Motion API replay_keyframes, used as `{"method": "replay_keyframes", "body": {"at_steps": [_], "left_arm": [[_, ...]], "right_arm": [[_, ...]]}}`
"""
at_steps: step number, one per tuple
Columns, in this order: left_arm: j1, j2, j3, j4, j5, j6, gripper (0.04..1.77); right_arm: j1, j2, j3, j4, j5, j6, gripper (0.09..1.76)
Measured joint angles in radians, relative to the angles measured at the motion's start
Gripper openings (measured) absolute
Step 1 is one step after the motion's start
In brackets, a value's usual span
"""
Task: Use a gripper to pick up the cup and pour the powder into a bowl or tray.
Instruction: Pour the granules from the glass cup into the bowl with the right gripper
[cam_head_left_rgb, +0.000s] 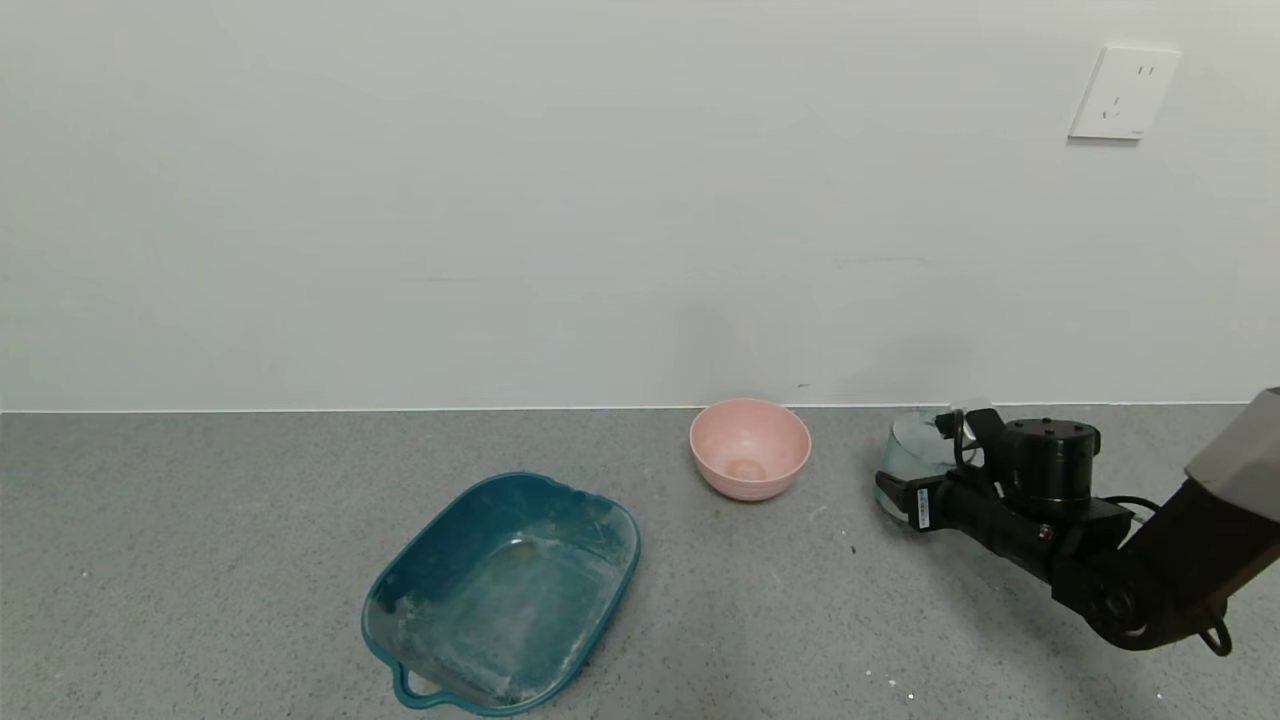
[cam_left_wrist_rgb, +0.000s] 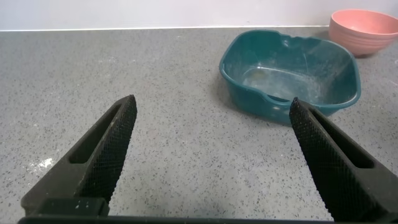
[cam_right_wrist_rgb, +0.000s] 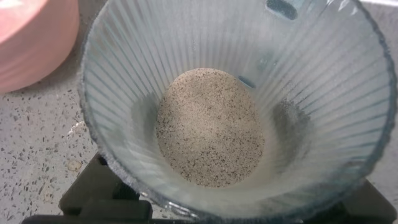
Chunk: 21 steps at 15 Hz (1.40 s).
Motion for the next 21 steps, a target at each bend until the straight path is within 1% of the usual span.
{"method": "replay_keyframes", "body": {"at_steps": [2, 4, 6, 9, 11, 13, 15, 19, 21], "left_arm": [[0.000, 0.000, 0.000, 0.000, 0.000, 0.000, 1.76], [0.000, 0.000, 0.000, 0.000, 0.000, 0.000, 1.76], [0.000, 0.000, 0.000, 0.000, 0.000, 0.000, 1.76], [0.000, 0.000, 0.000, 0.000, 0.000, 0.000, 1.76], [0.000, 0.000, 0.000, 0.000, 0.000, 0.000, 1.76], [0.000, 0.000, 0.000, 0.000, 0.000, 0.000, 1.76], [0.000, 0.000, 0.000, 0.000, 0.000, 0.000, 1.76], [0.000, 0.000, 0.000, 0.001, 0.000, 0.000, 1.76], [0.000, 0.000, 0.000, 0.000, 0.000, 0.000, 1.76]], "right_arm": [[-0.002, -0.037, -0.010, 0.049, 0.001, -0.035, 1.34], [-0.003, -0.085, -0.043, 0.152, 0.001, -0.071, 1.34], [-0.001, -0.129, -0.102, 0.263, 0.002, -0.121, 1.34], [0.003, -0.173, -0.218, 0.417, 0.002, -0.242, 1.34], [0.007, -0.190, -0.288, 0.499, -0.005, -0.369, 1.34], [0.012, -0.197, -0.338, 0.548, -0.041, -0.447, 1.34], [0.026, -0.196, -0.385, 0.594, -0.066, -0.494, 1.34], [0.091, -0.157, -0.487, 0.676, -0.170, -0.553, 1.34], [0.121, -0.113, -0.553, 0.688, -0.219, -0.575, 1.34]]}}
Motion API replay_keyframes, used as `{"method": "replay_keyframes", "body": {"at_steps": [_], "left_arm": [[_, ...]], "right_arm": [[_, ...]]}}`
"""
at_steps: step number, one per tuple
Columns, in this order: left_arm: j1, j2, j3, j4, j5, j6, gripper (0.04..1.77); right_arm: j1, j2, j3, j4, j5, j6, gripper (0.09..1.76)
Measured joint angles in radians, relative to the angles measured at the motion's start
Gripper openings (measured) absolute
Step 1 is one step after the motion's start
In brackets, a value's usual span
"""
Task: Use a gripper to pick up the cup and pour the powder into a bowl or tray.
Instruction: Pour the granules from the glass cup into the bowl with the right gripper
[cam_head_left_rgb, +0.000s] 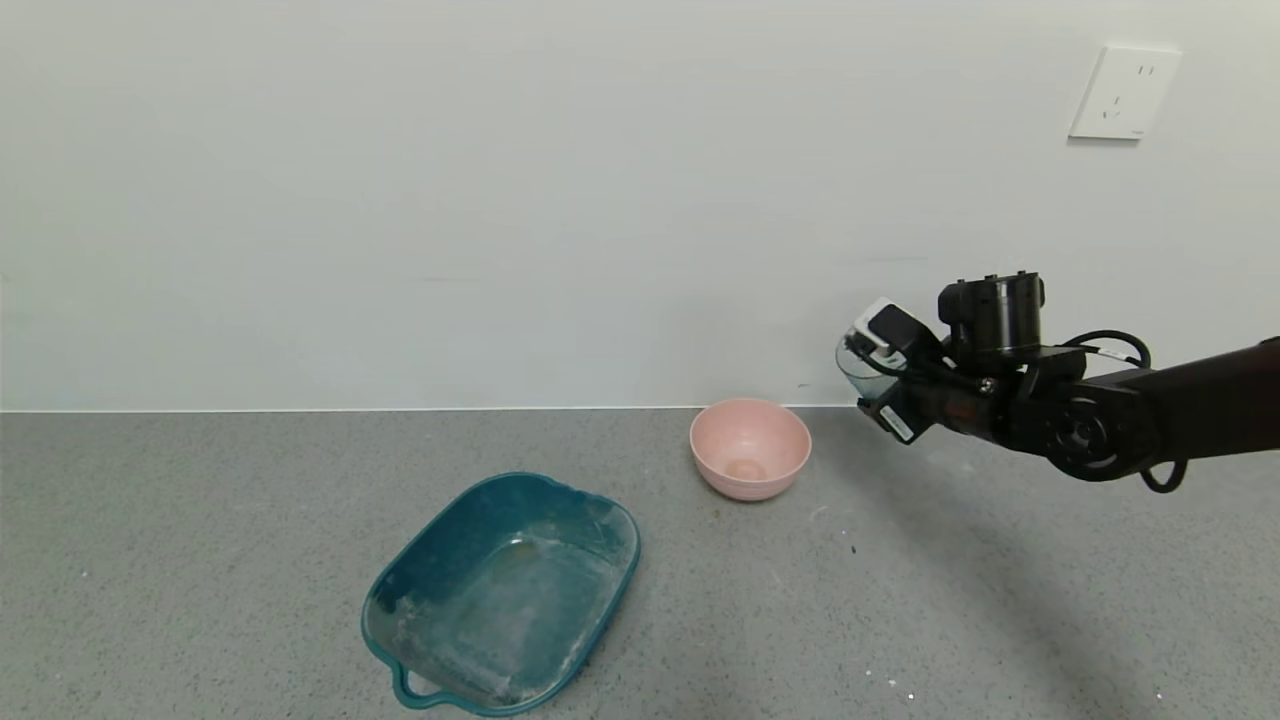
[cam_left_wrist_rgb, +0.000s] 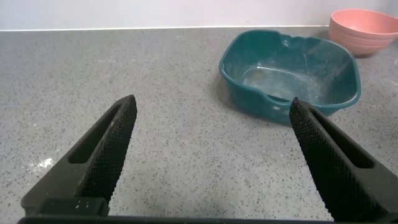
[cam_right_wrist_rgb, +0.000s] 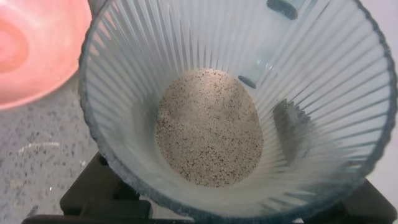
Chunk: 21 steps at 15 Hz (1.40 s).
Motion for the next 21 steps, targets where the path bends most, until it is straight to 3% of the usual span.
{"method": "replay_keyframes", "body": {"at_steps": [11, 16, 21], "left_arm": [[0.000, 0.000, 0.000, 0.000, 0.000, 0.000, 1.76], [0.000, 0.000, 0.000, 0.000, 0.000, 0.000, 1.76], [0.000, 0.000, 0.000, 0.000, 0.000, 0.000, 1.76]], "right_arm": [[0.120, 0.164, -0.278, 0.240, -0.345, -0.136, 1.34], [0.166, 0.211, -0.383, 0.371, -0.362, -0.196, 1.34], [0.178, 0.249, -0.440, 0.380, -0.396, -0.346, 1.34]]}}
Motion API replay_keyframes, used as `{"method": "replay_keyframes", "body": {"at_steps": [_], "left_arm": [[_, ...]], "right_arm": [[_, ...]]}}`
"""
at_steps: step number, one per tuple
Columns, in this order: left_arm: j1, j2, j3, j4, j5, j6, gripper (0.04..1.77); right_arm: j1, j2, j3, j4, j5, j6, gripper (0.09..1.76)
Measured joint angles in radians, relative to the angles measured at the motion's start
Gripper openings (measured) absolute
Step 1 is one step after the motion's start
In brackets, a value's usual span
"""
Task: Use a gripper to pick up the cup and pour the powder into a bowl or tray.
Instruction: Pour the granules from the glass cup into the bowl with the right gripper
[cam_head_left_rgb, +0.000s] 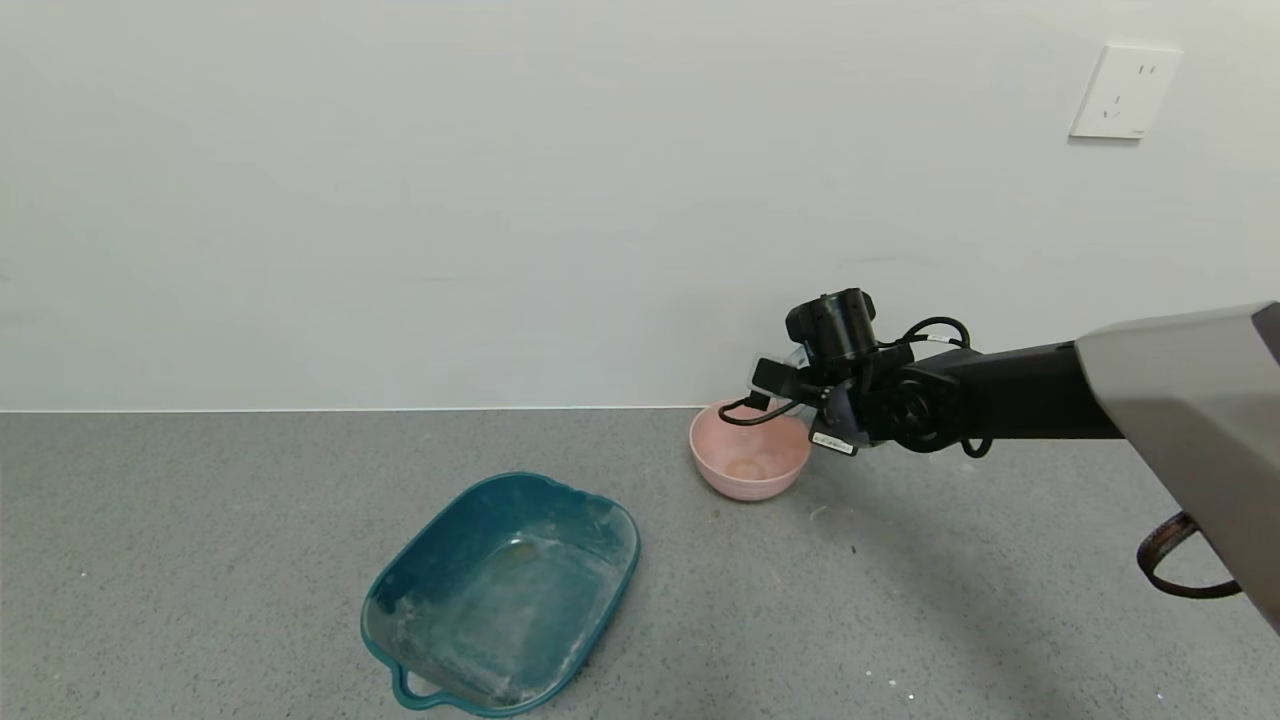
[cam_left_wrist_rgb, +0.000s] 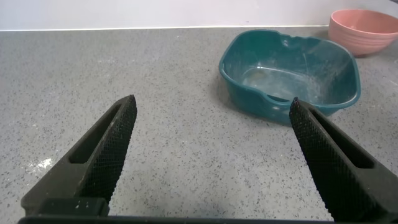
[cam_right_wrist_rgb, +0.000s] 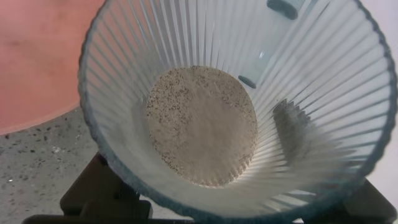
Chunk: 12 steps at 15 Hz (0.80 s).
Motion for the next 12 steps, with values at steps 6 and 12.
{"method": "replay_keyframes", "body": {"at_steps": [6, 12], "left_arm": [[0.000, 0.000, 0.000, 0.000, 0.000, 0.000, 1.76], [0.000, 0.000, 0.000, 0.000, 0.000, 0.000, 1.76]], "right_arm": [[0.002, 0.021, -0.035, -0.018, 0.000, -0.239, 1.34], [0.016, 0.054, -0.099, -0.017, -0.037, -0.365, 1.34]]}}
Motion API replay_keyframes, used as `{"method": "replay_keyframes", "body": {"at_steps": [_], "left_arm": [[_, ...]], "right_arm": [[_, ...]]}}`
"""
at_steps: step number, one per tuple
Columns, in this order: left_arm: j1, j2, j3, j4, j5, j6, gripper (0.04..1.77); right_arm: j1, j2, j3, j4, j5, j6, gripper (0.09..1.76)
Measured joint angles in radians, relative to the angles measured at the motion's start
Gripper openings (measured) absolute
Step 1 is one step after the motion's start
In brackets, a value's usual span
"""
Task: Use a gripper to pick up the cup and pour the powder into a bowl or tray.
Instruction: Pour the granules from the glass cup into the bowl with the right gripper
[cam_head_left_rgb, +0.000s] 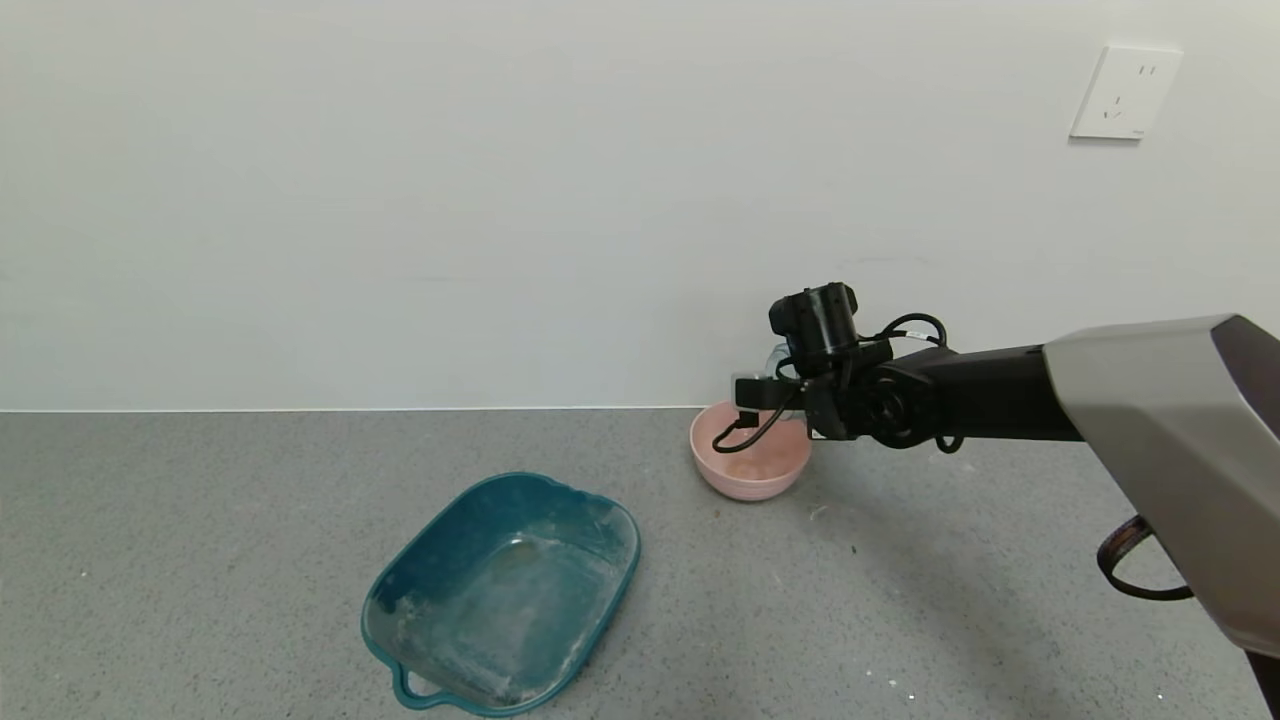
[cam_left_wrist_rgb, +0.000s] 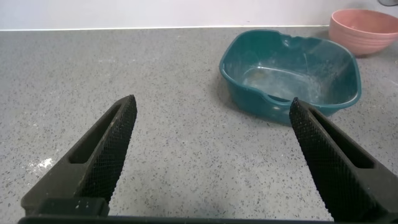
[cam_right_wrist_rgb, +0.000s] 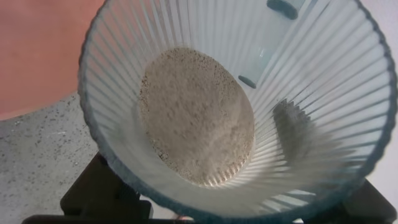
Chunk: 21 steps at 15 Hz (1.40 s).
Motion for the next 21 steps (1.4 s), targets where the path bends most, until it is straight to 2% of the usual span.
{"method": "replay_keyframes", "body": {"at_steps": [6, 21], "left_arm": [[0.000, 0.000, 0.000, 0.000, 0.000, 0.000, 1.76], [0.000, 0.000, 0.000, 0.000, 0.000, 0.000, 1.76]], "right_arm": [[0.019, 0.022, -0.046, 0.001, -0.046, -0.117, 1.34], [0.070, 0.050, -0.058, 0.006, -0.212, -0.311, 1.34]]}}
